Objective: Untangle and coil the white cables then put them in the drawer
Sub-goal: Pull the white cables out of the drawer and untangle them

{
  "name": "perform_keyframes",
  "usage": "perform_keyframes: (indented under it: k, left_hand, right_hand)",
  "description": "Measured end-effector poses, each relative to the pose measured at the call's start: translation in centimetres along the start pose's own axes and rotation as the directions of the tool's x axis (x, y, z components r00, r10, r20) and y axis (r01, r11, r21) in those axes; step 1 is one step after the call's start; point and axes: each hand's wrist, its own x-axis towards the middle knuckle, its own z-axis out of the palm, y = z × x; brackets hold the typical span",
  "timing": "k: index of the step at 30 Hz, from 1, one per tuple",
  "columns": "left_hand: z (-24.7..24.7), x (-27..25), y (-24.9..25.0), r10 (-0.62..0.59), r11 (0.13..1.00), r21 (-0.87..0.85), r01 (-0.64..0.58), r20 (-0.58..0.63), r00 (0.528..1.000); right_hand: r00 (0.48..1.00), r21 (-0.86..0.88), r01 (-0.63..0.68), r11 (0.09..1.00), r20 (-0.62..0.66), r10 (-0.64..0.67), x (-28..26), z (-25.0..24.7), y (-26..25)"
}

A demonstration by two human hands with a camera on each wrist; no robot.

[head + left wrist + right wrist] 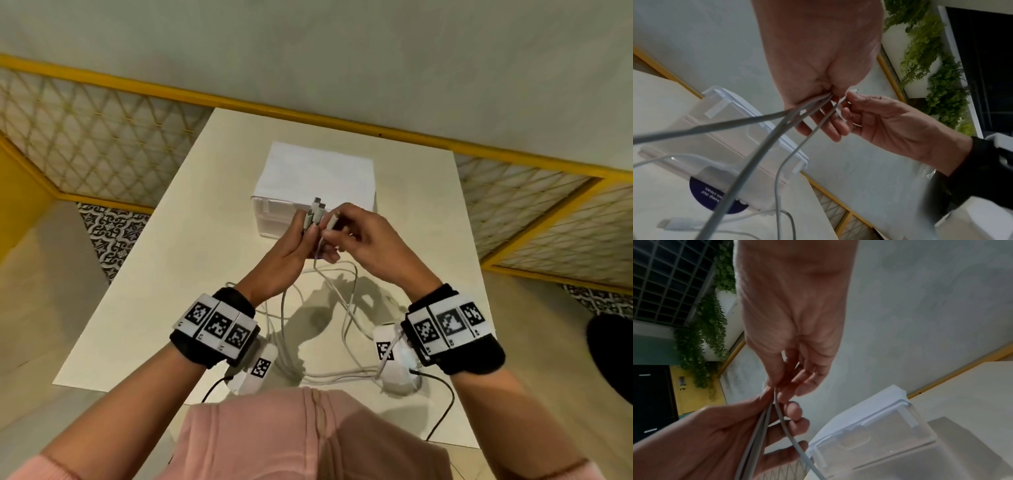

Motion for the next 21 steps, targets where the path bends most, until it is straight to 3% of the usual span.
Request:
perform_keyframes:
  k: [7,10,13,15,18,21]
  left_hand:
    - [-0.9,-0.9,0.0,-0.032,0.998,-0.052,0.035,0.054,0.998]
    - [-1.0,-0.6,0.6,-0.051,0.971,-0.236,0.049,-0.002,0.999]
    - [-1.3,-0.2,1.2,-0.017,0.932,-0.361,0.014,-0.005,1.0]
    - [-1.8,-0.1,1.6,0.007,0.938,-0.346,-0.014,-0.02,1.0]
    - [-2.8,-0.4,2.2,0.027,0.939,-0.34,-0.041,-0.046,0.999]
    - [-4.3,-0.6,2.6,0.038,0.95,-0.304,-0.071,-0.114,0.993]
  right_hand:
    - [0.993,0.142,0.003,0.99,-0.119,0.014,0.0,1.4,0.2]
    - [0.994,0.238,-0.099,0.966,0.077,0.083,-0.2,2.5,1.1]
    - [0.93,0.124,-0.165,0.978,0.351,0.112,-0.6,5.0,2.7]
    - [0.897,0.148,-0.177,0.973,0.43,0.098,-0.9,6.0,3.9]
    - [0.891,0.043,-0.138,0.99,0.441,0.105,-1.3,5.2,5.9]
    - [0.935,-0.169,-0.073,0.983,0.332,0.126,-2.2,3.8,9.4]
